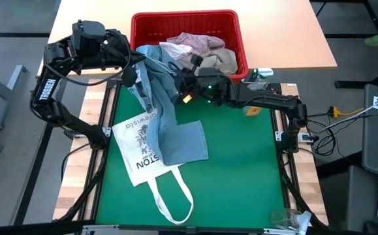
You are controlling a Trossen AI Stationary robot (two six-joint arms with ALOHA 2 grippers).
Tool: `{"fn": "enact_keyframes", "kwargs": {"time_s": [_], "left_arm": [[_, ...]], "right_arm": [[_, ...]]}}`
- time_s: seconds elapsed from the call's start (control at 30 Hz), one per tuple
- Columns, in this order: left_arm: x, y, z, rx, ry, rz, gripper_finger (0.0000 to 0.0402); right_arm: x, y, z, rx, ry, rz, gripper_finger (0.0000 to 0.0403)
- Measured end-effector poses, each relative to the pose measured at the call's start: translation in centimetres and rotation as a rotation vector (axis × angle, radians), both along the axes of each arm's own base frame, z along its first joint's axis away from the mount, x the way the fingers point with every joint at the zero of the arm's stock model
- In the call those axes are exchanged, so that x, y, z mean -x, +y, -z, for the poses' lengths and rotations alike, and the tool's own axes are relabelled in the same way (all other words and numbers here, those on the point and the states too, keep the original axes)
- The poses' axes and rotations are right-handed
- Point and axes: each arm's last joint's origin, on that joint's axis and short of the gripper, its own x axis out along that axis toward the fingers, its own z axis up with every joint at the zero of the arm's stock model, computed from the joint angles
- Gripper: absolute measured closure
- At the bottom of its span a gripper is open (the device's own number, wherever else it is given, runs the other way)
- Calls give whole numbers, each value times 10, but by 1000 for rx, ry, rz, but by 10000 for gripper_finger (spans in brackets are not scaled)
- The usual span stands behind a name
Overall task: Fold laundry
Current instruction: Remove the light blue pants from the red bin
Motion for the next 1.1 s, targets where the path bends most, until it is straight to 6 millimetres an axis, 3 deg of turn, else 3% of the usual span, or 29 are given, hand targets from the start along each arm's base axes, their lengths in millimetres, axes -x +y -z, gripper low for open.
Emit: {"fn": "enact_keyframes", "kwargs": {"time_s": [0.13,0.37,0.63,0.87,1.1], "left_arm": [[1,0,-1,-6,-4,-6,344],[-1,-5,0,1,6,23,269],[-2,-16,14,108,102,71,250],[-28,-35,63,446,283,84,271],[-59,-60,140,520,568,37,297]], "right_arm": [[20,5,-5,-18,116,27,353],[66,15,-14,-169,278,-37,389],[108,24,-13,-442,432,-118,366],[119,28,-4,-532,549,-141,389],[122,28,-4,-535,572,-137,361]]}}
